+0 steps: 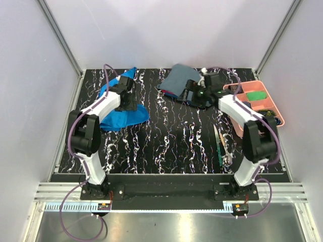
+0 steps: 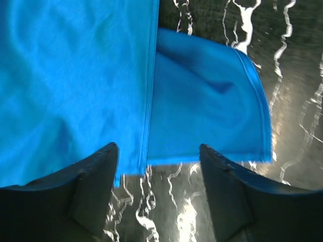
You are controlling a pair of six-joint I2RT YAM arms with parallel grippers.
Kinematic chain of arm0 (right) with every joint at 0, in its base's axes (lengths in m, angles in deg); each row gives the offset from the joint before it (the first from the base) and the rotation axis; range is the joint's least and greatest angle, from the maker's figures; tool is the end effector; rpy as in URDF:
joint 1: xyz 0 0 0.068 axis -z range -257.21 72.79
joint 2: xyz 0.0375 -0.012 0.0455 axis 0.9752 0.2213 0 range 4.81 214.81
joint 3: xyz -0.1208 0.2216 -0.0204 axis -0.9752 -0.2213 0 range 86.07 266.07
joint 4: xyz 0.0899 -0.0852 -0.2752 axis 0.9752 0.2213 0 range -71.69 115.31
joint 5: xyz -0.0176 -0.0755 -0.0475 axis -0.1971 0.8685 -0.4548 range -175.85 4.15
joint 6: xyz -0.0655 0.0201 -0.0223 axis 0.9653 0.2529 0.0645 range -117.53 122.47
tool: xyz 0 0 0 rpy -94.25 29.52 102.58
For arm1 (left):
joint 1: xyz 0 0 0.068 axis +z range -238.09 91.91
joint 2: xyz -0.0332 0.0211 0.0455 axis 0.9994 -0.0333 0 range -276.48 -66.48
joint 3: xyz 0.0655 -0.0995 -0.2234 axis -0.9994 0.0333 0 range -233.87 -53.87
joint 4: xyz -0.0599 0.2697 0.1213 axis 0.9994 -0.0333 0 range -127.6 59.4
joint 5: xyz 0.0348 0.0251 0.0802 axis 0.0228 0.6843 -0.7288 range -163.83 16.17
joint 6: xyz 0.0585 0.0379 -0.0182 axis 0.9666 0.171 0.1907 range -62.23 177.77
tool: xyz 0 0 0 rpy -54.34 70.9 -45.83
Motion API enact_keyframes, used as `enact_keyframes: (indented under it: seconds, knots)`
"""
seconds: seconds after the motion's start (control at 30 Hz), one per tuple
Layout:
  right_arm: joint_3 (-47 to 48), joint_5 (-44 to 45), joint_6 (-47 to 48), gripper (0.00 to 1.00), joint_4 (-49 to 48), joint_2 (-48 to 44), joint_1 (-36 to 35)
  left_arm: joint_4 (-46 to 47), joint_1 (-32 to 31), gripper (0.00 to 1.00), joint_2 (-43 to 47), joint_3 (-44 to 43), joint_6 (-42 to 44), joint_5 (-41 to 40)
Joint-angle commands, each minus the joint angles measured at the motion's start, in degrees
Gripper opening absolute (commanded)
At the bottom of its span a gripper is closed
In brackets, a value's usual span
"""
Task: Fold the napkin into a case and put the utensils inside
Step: Pick up the crumpled napkin from the center of the board.
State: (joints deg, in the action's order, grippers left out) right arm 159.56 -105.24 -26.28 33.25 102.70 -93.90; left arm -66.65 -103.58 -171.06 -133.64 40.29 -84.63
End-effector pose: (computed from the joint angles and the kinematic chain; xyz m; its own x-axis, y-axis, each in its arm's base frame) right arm 0.4166 0.1457 0.2081 -0.7810 0.2396 -0.5768 -0.1610 0.8150 0.5566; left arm 0.4193 -0.1046 0.1673 -0.8552 -0.0692 -0.5137 -0.0866 0.9962 0.0099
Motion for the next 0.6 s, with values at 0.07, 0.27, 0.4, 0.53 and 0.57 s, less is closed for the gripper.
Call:
enact_keyframes:
  seconds: [0.07, 0.27, 0.4, 0.53, 0.57]
  knots:
    - [12.96, -1.08, -3.67, 0.99, -5.09, 13.61, -6.68, -0.51, 0.19, 0.53, 0.77, 0.73, -0.01, -4.04]
    - [20.98, -2.66, -8.42, 0.81, -4.57, 23.83, -9.67, 0.46, 0.10, 0.55, 1.74, 6.72, -2.39, -2.11]
    - [22.57, -3.36, -10.97, 0.75, -5.36, 26.74, -11.17, 0.72, 0.19, 0.57, -0.10, 8.22, -3.09, -2.38]
    - [22.04, -5.12, -13.17, 0.69, -7.73, 28.58, -12.93, 0.81, 0.19, 0.58, -0.72, 9.10, -3.71, -2.73]
    - [22.04, -5.21, -13.52, 0.67, -7.91, 29.37, -13.63, 0.98, 0.19, 0.58, -0.72, 9.28, -3.53, -2.90]
